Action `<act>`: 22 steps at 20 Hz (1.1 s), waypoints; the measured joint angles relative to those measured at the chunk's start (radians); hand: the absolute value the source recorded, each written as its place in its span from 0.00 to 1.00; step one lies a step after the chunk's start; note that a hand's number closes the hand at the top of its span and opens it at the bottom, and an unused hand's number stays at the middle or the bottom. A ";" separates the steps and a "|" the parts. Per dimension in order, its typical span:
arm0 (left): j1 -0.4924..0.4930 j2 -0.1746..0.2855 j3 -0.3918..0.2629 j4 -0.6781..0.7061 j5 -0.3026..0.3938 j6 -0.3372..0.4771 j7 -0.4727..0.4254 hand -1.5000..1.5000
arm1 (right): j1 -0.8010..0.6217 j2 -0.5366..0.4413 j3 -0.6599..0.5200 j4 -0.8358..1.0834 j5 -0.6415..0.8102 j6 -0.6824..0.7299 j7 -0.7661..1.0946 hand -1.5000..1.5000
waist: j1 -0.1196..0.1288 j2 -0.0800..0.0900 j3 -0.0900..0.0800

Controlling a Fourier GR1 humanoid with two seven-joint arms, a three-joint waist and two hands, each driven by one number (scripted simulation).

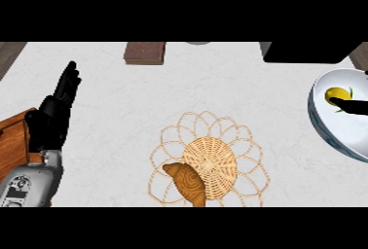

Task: Pick the lemon from the placemat and place it in the bowl

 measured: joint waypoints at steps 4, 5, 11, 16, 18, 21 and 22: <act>0.022 0.001 0.006 -0.030 -0.005 -0.007 0.014 0.50 | -0.022 -0.022 -0.066 0.064 -0.065 0.030 -0.095 0.00 | -0.005 -0.002 0.000; 0.021 0.001 0.012 -0.020 -0.007 -0.010 0.006 0.50 | -0.025 -0.028 -0.077 0.069 -0.079 0.039 -0.102 0.00 | -0.008 -0.003 -0.001; 0.024 -0.011 0.022 -0.013 -0.022 -0.010 0.008 0.50 | 0.051 -0.098 -0.162 0.069 -0.194 0.191 -0.152 0.00 | -0.024 -0.007 -0.001; 0.042 -0.013 0.031 -0.028 -0.032 -0.015 0.014 0.50 | 0.184 -0.132 -0.223 -0.020 -0.300 0.335 -0.169 0.00 | -0.034 -0.011 -0.002; 0.040 -0.001 0.049 -0.026 -0.022 -0.027 0.015 0.50 | 0.252 -0.144 -0.250 -0.061 -0.347 0.411 -0.186 0.00 | -0.039 -0.012 -0.002; 0.048 -0.013 0.050 -0.021 -0.029 -0.024 0.005 0.50 | 0.351 -0.153 -0.282 -0.124 -0.404 0.502 -0.201 0.00 | -0.039 -0.011 -0.003; 0.051 -0.011 0.056 -0.024 -0.027 -0.029 0.003 0.50 | 0.389 -0.149 -0.290 -0.154 -0.421 0.528 -0.204 0.00 | -0.040 -0.012 -0.003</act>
